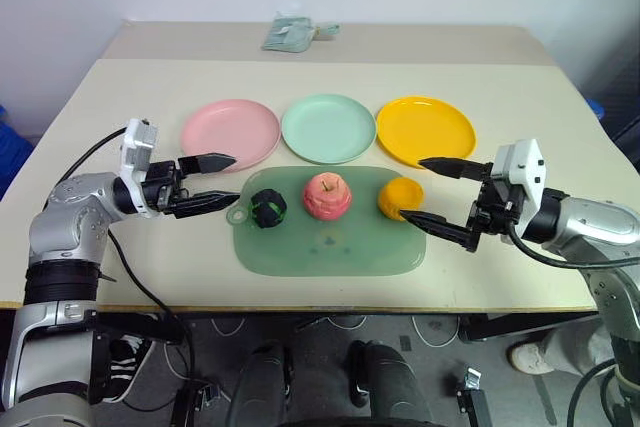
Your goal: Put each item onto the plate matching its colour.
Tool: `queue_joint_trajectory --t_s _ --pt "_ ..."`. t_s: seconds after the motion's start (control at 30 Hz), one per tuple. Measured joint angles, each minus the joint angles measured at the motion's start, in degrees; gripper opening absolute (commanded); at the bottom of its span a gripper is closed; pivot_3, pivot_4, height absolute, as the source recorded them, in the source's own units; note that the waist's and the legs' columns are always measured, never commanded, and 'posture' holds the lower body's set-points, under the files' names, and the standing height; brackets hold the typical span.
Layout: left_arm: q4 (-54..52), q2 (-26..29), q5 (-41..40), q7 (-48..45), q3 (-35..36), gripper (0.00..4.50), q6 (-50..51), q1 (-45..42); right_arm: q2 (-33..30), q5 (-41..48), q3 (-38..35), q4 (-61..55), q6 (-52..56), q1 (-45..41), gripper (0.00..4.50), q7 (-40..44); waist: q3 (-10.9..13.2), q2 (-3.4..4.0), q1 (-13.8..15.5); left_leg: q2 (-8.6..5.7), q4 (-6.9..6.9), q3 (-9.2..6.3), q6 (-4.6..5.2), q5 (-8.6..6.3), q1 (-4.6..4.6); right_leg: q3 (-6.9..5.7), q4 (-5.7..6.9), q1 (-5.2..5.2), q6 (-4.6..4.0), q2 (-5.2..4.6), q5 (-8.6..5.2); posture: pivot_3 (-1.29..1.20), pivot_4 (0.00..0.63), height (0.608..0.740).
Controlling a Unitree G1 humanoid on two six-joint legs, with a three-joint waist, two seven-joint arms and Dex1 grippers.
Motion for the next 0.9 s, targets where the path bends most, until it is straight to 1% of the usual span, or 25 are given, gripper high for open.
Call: queue_joint_trajectory --t_s 0.17,0.3,0.47,0.67,0.9 --pt "5.6 0.0 4.5 -1.7 -2.8 4.5 -5.0 -0.1 1.3 0.9 2.5 -3.6 3.0 -1.8 4.43 -3.6 0.0 0.0 0.0 0.01 -0.01 0.0 0.0 0.0 -0.03 -0.01 0.01 -0.04 0.0 0.02 0.0 0.0 0.15 0.74" --pt "6.9 -1.5 6.5 -1.3 -3.8 4.5 -7.5 -1.5 1.6 1.0 3.2 -4.0 4.9 -2.1 4.43 -5.0 0.0 -0.02 0.2 -0.01 0.01 -0.01 0.0 0.0 -0.07 -0.02 -0.01 -0.04 0.0 -0.02 0.0 0.0 0.15 0.74" --pt "7.4 -4.1 7.3 -0.8 -5.1 4.5 -9.1 -3.3 2.6 -0.2 4.7 -4.9 4.2 -2.3 4.43 -6.0 0.0 -0.03 0.0 -0.02 0.01 0.0 0.01 0.0 -0.07 -0.01 0.0 -0.04 0.03 -0.01 0.02 0.0 0.15 0.74" --pt "8.4 -4.9 9.2 -0.9 -7.1 4.5 -10.5 -3.6 3.3 -0.8 4.6 -5.0 3.0 -1.9 4.43 -7.2 0.0 -0.03 -0.1 0.0 0.01 0.01 0.01 0.0 -0.06 -0.01 0.02 -0.05 0.09 0.03 0.05 0.0 0.15 0.74" --pt "10.2 -7.5 13.0 1.3 -9.2 4.5 -16.1 -5.1 4.4 -1.9 4.6 -5.9 1.9 -0.1 4.43 -8.3 0.0 -0.03 0.0 -0.02 0.02 0.0 0.01 0.0 -0.07 -0.01 -0.01 -0.03 0.09 0.0 0.05 0.0 0.15 0.74"
